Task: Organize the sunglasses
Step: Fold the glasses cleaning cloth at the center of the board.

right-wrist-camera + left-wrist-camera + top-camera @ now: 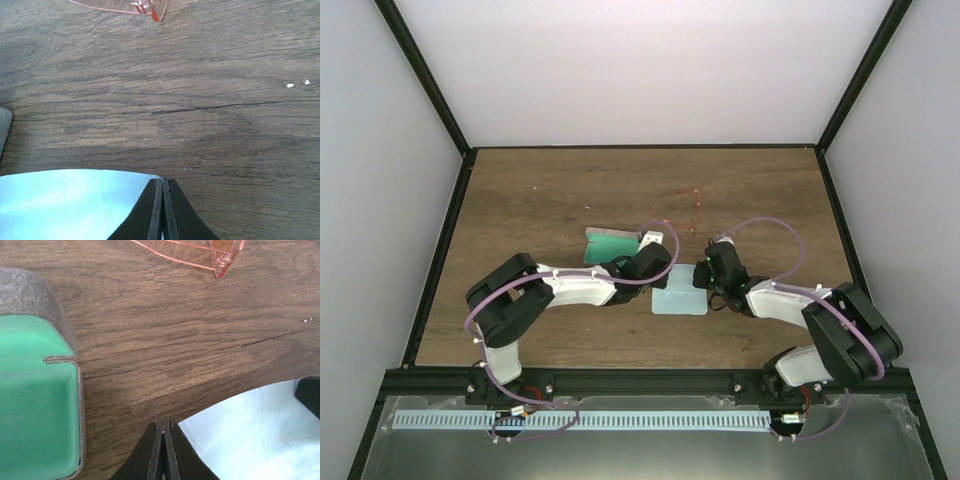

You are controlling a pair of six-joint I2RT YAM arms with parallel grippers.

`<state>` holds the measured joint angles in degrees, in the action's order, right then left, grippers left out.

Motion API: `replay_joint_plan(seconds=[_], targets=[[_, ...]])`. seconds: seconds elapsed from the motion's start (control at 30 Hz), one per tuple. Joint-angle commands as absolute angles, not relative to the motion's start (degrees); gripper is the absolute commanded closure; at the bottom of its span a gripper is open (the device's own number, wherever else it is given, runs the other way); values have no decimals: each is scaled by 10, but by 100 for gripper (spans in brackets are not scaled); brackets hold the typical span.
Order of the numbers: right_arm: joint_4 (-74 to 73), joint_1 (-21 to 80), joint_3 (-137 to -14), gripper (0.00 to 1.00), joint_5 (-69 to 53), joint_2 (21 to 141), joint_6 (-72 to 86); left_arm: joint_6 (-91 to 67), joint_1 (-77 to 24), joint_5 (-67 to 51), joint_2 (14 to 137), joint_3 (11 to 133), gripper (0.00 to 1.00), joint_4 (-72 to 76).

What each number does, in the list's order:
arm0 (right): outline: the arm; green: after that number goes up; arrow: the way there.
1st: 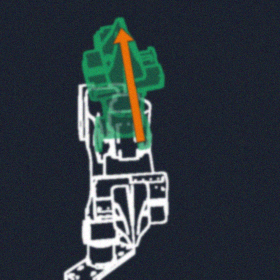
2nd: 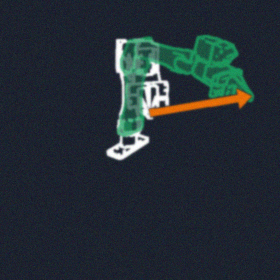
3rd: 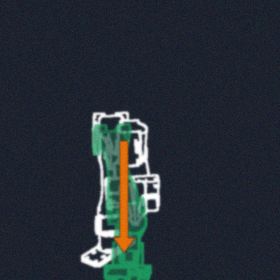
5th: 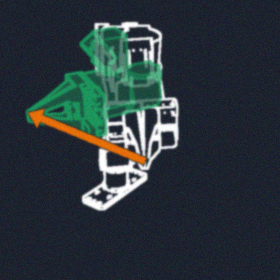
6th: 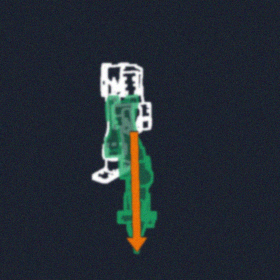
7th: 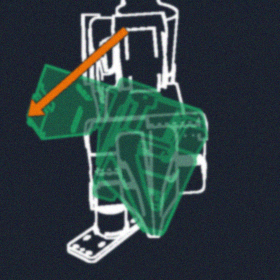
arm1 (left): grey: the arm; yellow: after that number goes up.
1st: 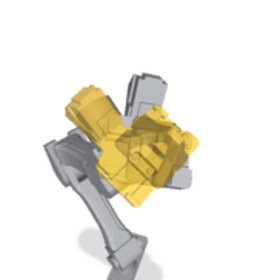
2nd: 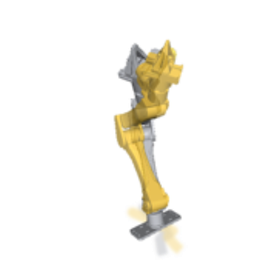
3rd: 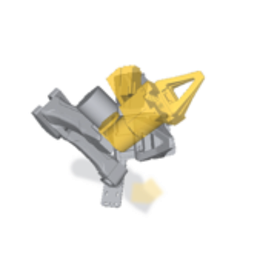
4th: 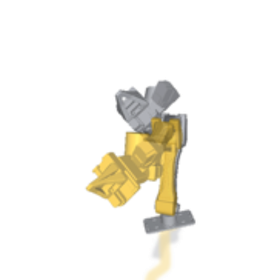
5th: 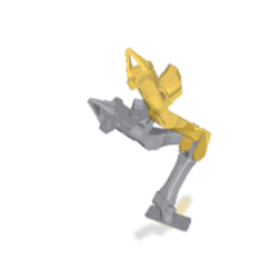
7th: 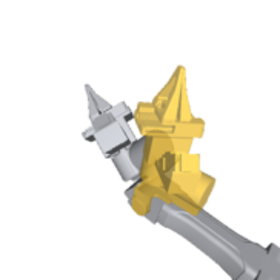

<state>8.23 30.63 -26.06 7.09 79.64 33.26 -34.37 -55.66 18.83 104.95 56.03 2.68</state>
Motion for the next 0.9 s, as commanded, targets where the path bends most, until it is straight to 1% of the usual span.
replay_joint_plan(seconds=[0.0,0.4,0.87], targets=[[78,309,-263,98,83,783,335,-337,-558,195,1056,571,96,16],[77,315,-249,98,79,760,338,-344,-559,175,1031,539,96,26],[81,319,-231,98,80,748,341,-347,-566,158,1009,530,96,30]])
